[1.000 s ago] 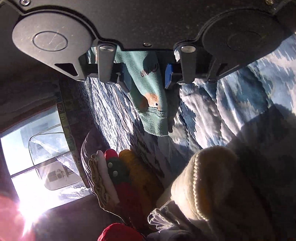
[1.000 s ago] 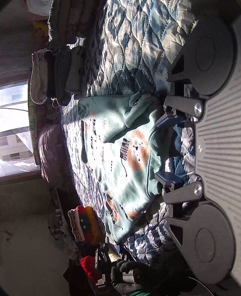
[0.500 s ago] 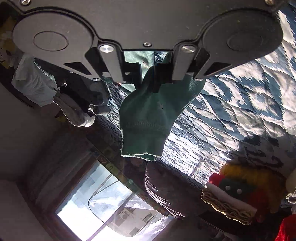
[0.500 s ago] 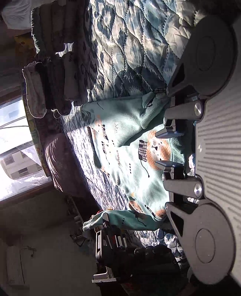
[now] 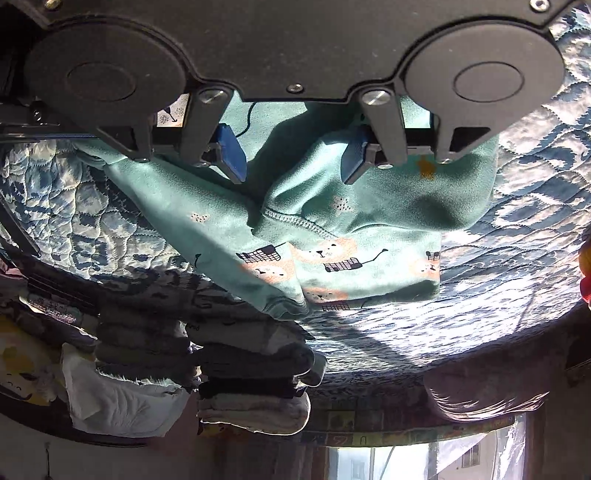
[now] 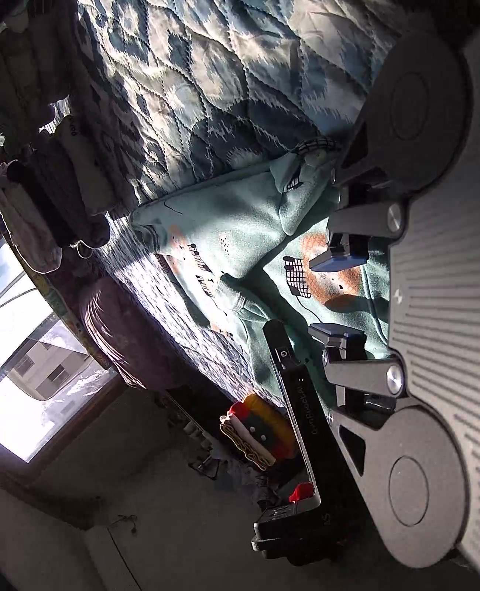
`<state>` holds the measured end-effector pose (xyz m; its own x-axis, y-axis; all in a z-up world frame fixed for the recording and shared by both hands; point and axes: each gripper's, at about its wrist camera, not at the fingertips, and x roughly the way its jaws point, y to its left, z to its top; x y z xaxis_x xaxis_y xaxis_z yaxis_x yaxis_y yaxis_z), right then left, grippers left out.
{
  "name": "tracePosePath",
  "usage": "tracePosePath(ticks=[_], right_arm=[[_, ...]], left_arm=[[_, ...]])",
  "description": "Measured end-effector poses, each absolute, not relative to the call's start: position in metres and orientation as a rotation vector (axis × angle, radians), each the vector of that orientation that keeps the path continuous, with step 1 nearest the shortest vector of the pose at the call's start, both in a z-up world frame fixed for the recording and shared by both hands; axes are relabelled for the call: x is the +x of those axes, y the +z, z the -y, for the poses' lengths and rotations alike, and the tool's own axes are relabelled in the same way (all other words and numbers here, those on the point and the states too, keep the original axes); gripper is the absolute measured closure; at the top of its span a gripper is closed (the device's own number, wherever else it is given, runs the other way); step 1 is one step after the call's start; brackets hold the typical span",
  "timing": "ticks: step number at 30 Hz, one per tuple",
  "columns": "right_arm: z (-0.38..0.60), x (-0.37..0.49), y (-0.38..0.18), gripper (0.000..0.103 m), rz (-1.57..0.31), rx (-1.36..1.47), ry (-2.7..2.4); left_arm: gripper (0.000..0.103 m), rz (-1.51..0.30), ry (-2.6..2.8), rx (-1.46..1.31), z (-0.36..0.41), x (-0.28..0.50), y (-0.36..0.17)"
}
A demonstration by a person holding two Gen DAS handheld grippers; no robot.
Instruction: Fold clothes
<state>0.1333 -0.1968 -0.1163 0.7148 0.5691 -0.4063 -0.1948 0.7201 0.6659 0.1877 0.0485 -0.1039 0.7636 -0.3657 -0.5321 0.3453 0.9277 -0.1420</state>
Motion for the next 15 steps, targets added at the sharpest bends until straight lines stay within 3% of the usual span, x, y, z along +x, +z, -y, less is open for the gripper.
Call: tracePosePath(ticks=[8,15], right_arm=[[0.142,0.208,-0.119,0.061,-0.710,0.714,0.385],[0.122,0.241,-0.124,0.059,-0.722,0.740,0.303]], left_arm=[[0.047,-0.488,-0.271,-0.482,-0.153,0.166,-0.089],[0.047,-0.487,-0.248,-0.545,-0.183,0.163,-0.095]])
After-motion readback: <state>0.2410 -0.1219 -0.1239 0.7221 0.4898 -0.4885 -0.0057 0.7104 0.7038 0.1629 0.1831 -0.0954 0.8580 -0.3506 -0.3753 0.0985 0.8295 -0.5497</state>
